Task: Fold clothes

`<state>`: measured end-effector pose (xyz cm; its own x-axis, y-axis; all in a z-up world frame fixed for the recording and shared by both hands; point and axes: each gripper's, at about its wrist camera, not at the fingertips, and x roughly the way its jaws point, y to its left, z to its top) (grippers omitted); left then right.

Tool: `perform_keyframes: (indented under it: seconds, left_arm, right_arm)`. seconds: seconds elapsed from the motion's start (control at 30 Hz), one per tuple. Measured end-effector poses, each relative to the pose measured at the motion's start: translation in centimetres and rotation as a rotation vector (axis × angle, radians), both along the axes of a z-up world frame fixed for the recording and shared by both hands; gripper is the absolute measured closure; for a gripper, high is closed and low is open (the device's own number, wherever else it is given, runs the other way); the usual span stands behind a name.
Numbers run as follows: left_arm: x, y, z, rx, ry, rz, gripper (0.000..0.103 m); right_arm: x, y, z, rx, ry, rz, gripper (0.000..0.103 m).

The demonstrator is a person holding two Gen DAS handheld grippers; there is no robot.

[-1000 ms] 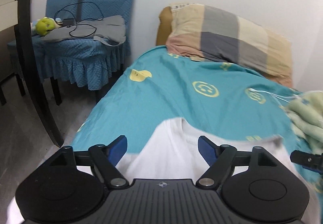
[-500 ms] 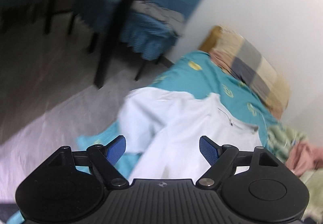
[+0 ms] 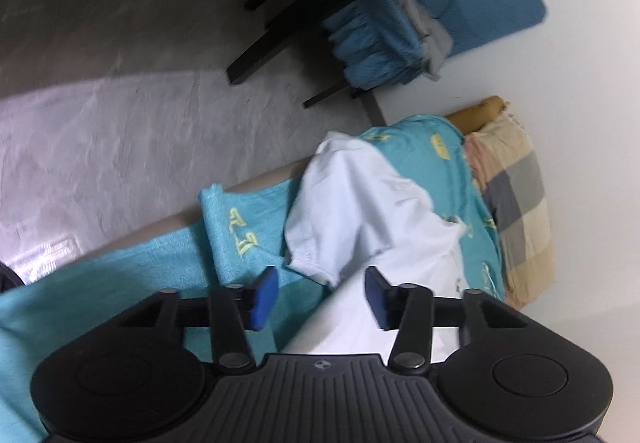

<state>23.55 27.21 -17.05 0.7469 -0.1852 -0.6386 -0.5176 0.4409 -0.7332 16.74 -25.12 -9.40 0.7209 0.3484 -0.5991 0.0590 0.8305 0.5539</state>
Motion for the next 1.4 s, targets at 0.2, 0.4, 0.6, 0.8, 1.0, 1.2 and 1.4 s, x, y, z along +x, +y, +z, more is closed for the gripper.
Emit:
perform_keyframes:
  seconds: [0.2, 0.4, 0.6, 0.8, 1.0, 1.2, 1.4]
  left_arm:
    - [2.6, -0.4, -2.2, 0.014, -0.008, 0.009, 0.086]
    - [3.3, 1.4, 1.0, 0.075, -0.097, 0.068, 0.094]
    - [5.1, 3.6, 4.7, 0.449, -0.059, 0.077, 0.095]
    - [5.8, 4.3, 1.5, 0.481, 0.078, 0.065, 0.094]
    - [2.0, 3.5, 2.7, 0.422, 0.116, -0.071, 0.079]
    - [-5.7, -0.4, 6.2, 0.43, 0.183, -0.306, 0.062]
    - [-13.6, -5.6, 6.8, 0.455, 0.395, -0.594, 0.048]
  right_arm:
    - [2.5, 0.6, -2.1, -0.021, 0.032, 0.026, 0.032]
    - [3.8, 0.5, -3.5, -0.002, 0.074, 0.019, 0.032]
    - [3.5, 0.6, -3.5, -0.023, 0.071, 0.005, 0.032]
    - [3.5, 0.5, -3.4, -0.061, 0.063, -0.014, 0.032]
    - [3.8, 1.1, -3.1, -0.098, 0.051, 0.001, 0.032]
    - [3.0, 1.0, -2.1, -0.09, 0.022, 0.036, 0.032]
    - [0.9, 0.1, -0.7, -0.064, -0.012, 0.042, 0.032]
